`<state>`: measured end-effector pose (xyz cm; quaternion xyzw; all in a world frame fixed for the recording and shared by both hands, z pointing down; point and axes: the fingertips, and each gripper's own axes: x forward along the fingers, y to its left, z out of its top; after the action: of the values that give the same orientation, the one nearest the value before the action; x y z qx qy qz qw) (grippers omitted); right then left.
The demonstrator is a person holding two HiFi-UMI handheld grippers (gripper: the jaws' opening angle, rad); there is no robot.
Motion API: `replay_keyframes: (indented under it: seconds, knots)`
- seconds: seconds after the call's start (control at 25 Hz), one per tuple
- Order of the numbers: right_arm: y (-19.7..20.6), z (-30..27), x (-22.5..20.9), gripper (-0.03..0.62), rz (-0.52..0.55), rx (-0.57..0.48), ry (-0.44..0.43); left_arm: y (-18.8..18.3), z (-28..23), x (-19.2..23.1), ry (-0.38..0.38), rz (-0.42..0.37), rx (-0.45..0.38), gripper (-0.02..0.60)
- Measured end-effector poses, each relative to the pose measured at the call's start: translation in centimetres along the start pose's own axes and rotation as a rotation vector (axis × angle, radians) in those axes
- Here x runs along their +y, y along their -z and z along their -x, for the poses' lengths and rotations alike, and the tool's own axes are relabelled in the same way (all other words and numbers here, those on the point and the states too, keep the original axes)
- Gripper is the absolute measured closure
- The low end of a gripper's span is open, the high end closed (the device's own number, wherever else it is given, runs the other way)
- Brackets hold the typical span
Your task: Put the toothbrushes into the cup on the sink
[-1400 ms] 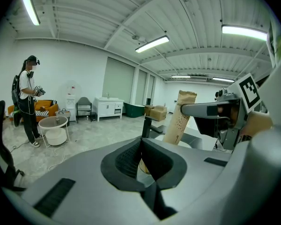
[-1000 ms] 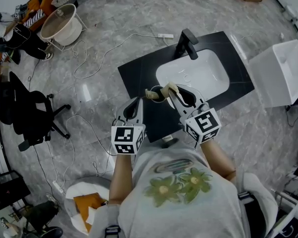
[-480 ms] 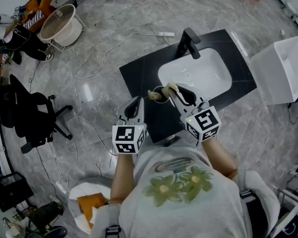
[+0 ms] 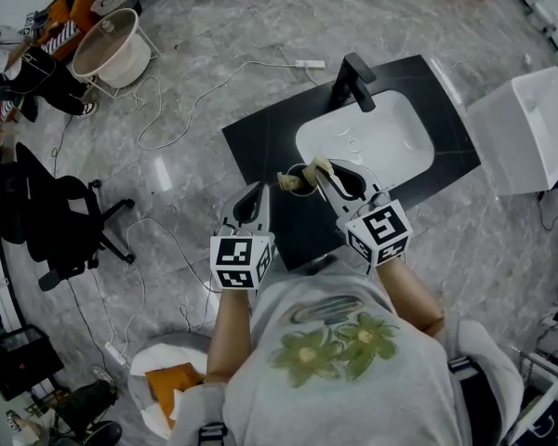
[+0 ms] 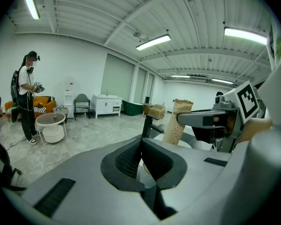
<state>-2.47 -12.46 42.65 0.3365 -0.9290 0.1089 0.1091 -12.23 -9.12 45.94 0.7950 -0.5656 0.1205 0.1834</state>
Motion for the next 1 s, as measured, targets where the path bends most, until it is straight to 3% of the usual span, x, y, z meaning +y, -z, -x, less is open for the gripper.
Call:
replay_keyframes:
  seconds: [1.0]
  knots:
    - [1.7, -1.2, 0.0, 0.517, 0.02, 0.058, -0.004, 0.3, -0.2, 0.6, -0.003, 0.011, 0.008, 0.563]
